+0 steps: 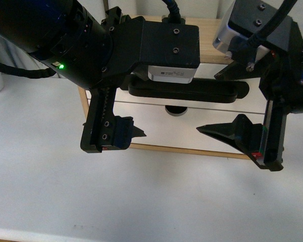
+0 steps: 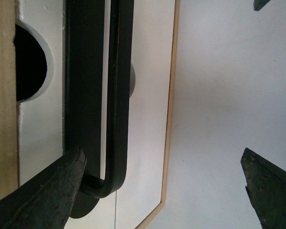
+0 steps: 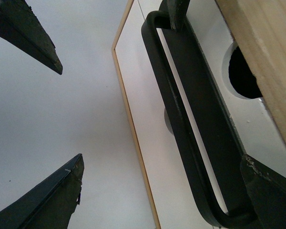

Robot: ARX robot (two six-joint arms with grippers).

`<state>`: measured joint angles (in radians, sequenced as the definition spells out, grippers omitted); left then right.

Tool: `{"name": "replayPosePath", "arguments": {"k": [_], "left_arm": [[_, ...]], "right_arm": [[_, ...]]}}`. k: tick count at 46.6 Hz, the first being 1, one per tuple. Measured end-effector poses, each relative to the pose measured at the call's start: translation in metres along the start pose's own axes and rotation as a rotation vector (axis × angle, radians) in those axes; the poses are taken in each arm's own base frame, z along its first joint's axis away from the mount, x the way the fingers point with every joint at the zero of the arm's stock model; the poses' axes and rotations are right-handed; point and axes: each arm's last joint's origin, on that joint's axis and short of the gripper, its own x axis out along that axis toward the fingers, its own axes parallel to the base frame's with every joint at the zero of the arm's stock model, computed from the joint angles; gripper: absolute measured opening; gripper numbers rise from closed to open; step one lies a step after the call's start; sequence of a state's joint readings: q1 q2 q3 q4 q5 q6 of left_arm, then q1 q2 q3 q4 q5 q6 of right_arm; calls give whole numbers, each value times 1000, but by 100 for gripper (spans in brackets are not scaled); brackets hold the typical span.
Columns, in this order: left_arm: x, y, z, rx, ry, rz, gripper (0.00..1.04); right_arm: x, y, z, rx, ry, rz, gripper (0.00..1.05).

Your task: Pull drawer

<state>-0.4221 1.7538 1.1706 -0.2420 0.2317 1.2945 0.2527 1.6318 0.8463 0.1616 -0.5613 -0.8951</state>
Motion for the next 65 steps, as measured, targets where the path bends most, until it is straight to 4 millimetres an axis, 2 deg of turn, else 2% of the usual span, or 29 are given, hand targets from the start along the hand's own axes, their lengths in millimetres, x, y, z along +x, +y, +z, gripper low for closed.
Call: {"name": "replayPosePath", "arguments": {"k": [29,54,65], "left_arm": [[16,-4,-13,9,19,-33,99],[12,-5,-12,-1,24,-86,99],[4,-15,-4,0,22,-121,99]], "right_arm": [[32,-3,-9,1,13,12,96],[26,-1,-12,-58,86,125,96],[17,5,-10,-59,86,175,96]]}}
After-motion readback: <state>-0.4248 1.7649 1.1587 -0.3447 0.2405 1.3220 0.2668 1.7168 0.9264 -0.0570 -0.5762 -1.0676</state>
